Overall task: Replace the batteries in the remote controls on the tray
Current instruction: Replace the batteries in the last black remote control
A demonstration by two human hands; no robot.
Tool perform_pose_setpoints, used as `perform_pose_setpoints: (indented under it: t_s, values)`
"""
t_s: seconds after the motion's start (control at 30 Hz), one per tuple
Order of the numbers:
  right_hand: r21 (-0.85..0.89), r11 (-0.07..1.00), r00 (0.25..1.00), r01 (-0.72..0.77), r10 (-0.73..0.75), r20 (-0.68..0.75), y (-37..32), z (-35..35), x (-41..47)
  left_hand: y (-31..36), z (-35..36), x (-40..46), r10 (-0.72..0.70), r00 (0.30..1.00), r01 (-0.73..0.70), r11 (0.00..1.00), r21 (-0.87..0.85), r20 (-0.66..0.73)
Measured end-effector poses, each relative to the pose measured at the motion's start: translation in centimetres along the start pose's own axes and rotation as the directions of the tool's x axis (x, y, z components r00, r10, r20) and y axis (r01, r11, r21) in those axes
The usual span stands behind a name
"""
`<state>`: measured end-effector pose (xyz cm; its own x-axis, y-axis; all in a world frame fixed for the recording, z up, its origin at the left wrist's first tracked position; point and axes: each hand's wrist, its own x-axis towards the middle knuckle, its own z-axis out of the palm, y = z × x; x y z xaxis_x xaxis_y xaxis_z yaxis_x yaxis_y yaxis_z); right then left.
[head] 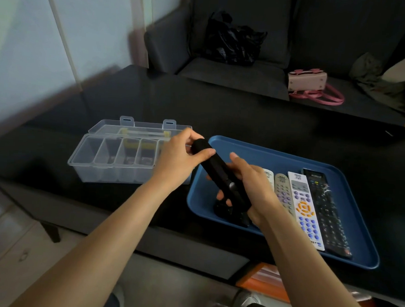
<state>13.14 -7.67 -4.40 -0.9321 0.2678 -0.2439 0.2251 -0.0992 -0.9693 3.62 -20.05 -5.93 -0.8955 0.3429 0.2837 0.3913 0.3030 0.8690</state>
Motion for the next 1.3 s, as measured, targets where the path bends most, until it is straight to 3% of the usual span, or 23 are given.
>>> perform_pose_setpoints:
  t_s: [0.13, 0.27, 0.47, 0.7, 0.83, 1.1, 1.3]
  values:
    - [0.002, 1.0, 1.0, -0.012, 0.012, 0.0, -0.2, -0.1, -0.1, -0.2, -0.1, 0.1, -0.025, 1.0, 0.025, 1.0, 0.008, -0.005]
    - [0.011, 1.0, 0.999, -0.02, 0.019, 0.042, -0.4, 0.3, -0.1, -0.4, -0.3, 0.2, -0.113, 0.993, 0.114, 0.989, -0.093, 0.016]
    - [0.028, 0.999, 0.991, 0.042, -0.046, 0.129, -0.1, 0.1, 0.0, 0.0, -0.8, 0.4, -0.125, 0.989, 0.116, 0.987, -0.107, -0.078]
    - [0.036, 0.997, 0.991, 0.068, -0.072, 0.11, -0.2, 0.2, 0.0, 0.2, -0.8, 0.5, -0.123, 0.986, 0.114, 0.99, -0.082, -0.113]
    - [-0.041, 0.988, 0.987, 0.151, -0.148, 0.067, 0.2, 0.3, 0.0, 0.3, -0.7, 0.4, -0.125, 0.988, 0.114, 0.987, -0.118, -0.094]
    - [-0.054, 0.994, 0.996, 0.09, -0.09, -0.004, 0.2, 0.0, 0.0, 0.6, -0.1, 0.0, -0.095, 0.988, 0.079, 0.989, -0.128, -0.121]
    - [-0.046, 0.992, 0.992, 0.116, -0.113, 0.047, 0.2, -0.3, -0.1, 0.4, -0.4, -0.2, -0.112, 0.991, 0.104, 0.989, -0.107, -0.072]
